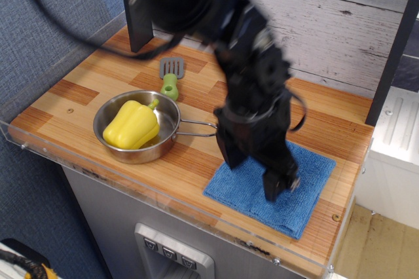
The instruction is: Move the blue cloth up closer to the green spatula
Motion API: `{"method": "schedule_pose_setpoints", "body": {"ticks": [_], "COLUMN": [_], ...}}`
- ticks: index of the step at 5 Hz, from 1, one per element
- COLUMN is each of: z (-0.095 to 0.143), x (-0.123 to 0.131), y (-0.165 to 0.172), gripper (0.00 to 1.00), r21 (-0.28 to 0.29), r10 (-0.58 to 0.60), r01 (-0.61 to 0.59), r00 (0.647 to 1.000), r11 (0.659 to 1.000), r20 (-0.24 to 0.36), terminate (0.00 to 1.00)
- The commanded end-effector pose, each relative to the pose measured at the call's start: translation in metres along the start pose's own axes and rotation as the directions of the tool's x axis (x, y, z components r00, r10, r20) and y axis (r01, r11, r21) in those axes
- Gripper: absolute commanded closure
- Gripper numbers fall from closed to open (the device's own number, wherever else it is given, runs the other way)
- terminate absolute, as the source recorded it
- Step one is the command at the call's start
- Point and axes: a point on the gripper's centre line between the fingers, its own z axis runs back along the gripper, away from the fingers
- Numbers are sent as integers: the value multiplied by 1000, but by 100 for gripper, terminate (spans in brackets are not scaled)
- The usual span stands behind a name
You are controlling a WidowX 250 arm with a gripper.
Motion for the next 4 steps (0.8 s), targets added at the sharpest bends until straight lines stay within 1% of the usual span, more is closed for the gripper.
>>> {"method": "schedule_pose_setpoints", "body": {"ticks": [1, 2, 3, 4], "z": [-3, -10, -20, -22], "x": [11, 15, 18, 28], "y": [18, 24, 26, 29], "gripper": [0, 0, 0, 0], "r21": [85, 96, 110, 141], "r10": [-65, -68, -19, 6], "r01": [62, 73, 36, 18], "r00": [997, 996, 988, 987], "r11": [994, 993, 993, 990], "r20": [37, -50, -153, -161], "terminate": [0, 0, 0, 0]}}
